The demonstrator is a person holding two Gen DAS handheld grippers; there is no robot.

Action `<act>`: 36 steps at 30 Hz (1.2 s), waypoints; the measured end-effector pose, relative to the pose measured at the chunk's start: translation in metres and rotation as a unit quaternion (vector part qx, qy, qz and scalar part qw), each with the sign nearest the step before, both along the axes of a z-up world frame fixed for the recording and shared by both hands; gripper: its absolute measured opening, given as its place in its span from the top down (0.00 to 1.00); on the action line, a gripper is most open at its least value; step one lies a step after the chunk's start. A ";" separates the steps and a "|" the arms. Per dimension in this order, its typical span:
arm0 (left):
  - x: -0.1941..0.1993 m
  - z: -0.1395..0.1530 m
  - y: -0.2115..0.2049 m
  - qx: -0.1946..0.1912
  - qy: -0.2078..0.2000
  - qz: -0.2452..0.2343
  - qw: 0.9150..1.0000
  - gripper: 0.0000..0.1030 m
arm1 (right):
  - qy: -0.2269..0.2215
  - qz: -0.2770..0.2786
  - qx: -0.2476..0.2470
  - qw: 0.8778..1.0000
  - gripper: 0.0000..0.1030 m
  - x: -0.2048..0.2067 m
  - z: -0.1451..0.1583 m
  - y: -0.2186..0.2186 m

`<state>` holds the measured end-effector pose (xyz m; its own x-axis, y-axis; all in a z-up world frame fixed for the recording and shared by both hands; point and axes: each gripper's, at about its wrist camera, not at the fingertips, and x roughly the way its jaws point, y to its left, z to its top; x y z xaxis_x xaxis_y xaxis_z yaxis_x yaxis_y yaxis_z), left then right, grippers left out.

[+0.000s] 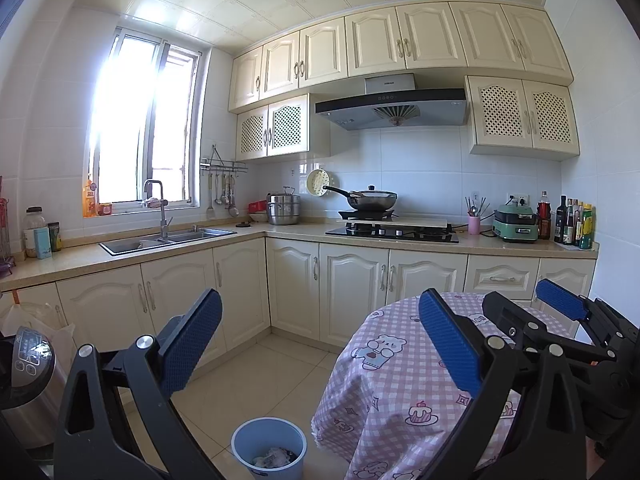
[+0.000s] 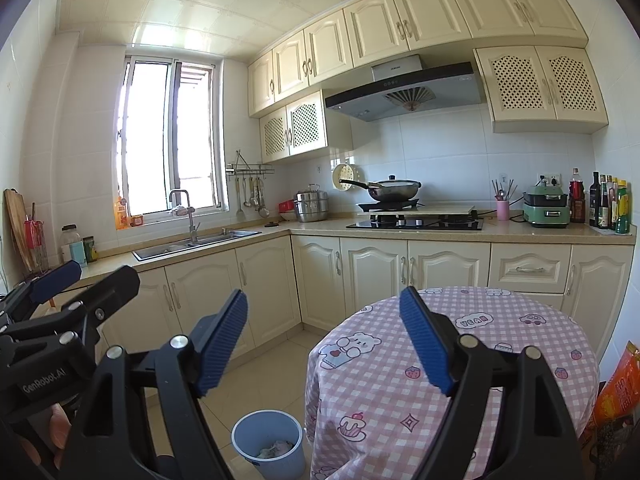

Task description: Collect trash

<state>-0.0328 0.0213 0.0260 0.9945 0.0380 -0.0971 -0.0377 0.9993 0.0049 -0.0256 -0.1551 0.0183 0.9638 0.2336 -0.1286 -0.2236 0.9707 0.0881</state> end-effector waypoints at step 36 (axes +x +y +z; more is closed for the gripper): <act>-0.001 -0.006 0.010 0.001 0.006 0.003 1.000 0.07 | 0.005 0.002 -0.002 1.000 0.24 0.002 -0.010 0.001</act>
<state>-0.0337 0.0315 0.0203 0.9930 0.0442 -0.1098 -0.0437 0.9990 0.0069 -0.0238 -0.1536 0.0088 0.9612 0.2379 -0.1395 -0.2274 0.9699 0.0873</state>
